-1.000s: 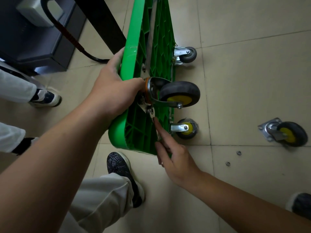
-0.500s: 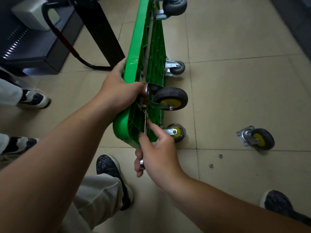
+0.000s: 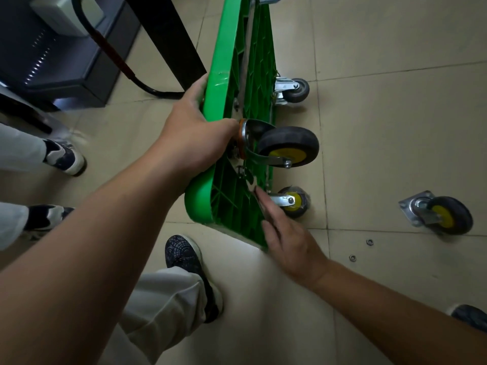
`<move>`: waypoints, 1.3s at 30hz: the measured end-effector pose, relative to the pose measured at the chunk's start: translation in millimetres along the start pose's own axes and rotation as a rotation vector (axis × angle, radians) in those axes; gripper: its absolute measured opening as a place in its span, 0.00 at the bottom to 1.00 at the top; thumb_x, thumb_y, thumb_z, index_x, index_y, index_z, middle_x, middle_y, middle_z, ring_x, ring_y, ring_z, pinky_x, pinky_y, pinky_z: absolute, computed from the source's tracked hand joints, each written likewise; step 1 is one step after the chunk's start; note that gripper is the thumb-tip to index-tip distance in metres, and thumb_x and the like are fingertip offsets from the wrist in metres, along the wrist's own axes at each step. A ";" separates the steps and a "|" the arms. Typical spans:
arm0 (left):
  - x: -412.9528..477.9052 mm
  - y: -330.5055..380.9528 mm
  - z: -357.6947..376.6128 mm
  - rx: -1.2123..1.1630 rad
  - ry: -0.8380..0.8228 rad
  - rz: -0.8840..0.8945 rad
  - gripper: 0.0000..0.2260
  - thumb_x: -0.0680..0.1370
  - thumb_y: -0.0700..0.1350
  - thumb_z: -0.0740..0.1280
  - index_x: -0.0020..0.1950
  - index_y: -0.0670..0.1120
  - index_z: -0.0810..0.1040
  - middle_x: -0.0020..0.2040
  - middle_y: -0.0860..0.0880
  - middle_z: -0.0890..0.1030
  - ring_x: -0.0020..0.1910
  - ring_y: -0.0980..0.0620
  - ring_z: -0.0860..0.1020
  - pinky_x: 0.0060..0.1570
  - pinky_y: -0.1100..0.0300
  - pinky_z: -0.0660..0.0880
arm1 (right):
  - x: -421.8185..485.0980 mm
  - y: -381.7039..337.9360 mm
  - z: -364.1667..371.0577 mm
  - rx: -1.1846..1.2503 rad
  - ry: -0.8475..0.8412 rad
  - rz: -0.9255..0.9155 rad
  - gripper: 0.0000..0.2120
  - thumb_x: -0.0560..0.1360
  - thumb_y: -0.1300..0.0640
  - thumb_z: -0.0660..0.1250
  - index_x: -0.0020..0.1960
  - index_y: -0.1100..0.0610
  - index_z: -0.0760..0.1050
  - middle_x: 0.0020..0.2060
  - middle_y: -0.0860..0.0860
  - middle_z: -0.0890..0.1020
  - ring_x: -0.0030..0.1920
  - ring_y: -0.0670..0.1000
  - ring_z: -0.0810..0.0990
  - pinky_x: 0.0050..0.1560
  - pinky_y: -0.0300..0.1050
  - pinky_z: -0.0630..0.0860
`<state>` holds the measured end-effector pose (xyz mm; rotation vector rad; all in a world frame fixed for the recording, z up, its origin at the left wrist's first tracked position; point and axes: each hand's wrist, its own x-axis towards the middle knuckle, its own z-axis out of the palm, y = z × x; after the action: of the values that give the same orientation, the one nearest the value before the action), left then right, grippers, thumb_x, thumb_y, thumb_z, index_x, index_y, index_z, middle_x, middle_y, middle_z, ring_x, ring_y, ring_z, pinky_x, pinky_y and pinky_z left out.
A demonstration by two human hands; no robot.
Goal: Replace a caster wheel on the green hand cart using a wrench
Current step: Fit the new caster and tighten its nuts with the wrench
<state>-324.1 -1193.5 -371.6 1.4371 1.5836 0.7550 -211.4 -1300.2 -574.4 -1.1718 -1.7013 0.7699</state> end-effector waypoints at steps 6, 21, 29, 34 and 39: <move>2.7 -3.5 -1.3 0.025 0.001 0.000 0.31 0.76 0.35 0.70 0.77 0.55 0.69 0.41 0.57 0.80 0.31 0.62 0.81 0.29 0.68 0.75 | 16.9 42.5 1.4 -0.114 0.017 -0.135 0.31 0.84 0.63 0.57 0.81 0.47 0.49 0.54 0.65 0.81 0.50 0.63 0.82 0.54 0.57 0.80; 3.4 -1.5 -1.0 0.053 -0.005 -0.006 0.30 0.77 0.34 0.69 0.75 0.57 0.68 0.30 0.67 0.79 0.29 0.64 0.80 0.27 0.70 0.74 | 28.4 31.6 20.6 0.278 -0.031 0.085 0.27 0.83 0.62 0.56 0.80 0.51 0.55 0.75 0.48 0.68 0.76 0.49 0.66 0.75 0.52 0.66; 2.7 -1.6 -0.2 0.021 0.021 -0.010 0.32 0.76 0.34 0.70 0.76 0.56 0.69 0.40 0.58 0.81 0.30 0.63 0.81 0.28 0.68 0.75 | 9.7 -29.1 4.7 0.503 -0.017 0.342 0.27 0.84 0.59 0.60 0.77 0.37 0.60 0.28 0.55 0.78 0.26 0.54 0.79 0.29 0.48 0.78; 0.1 0.6 1.6 0.009 0.037 0.004 0.31 0.76 0.36 0.71 0.76 0.55 0.69 0.41 0.60 0.79 0.30 0.67 0.79 0.28 0.71 0.73 | 17.3 -75.4 -7.9 0.739 -0.037 0.613 0.27 0.84 0.58 0.61 0.76 0.36 0.60 0.28 0.58 0.79 0.24 0.59 0.78 0.26 0.48 0.77; -0.8 0.2 0.8 -0.019 0.024 0.006 0.32 0.75 0.34 0.70 0.76 0.55 0.69 0.44 0.58 0.80 0.32 0.66 0.80 0.31 0.69 0.75 | 30.9 -107.7 -12.8 0.834 0.006 0.659 0.30 0.82 0.65 0.61 0.78 0.43 0.60 0.26 0.58 0.77 0.22 0.57 0.77 0.24 0.47 0.76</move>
<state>-323.3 -1194.3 -371.6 1.4248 1.5870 0.7913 -244.0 -1309.7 -466.9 -1.0880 -0.7783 1.6650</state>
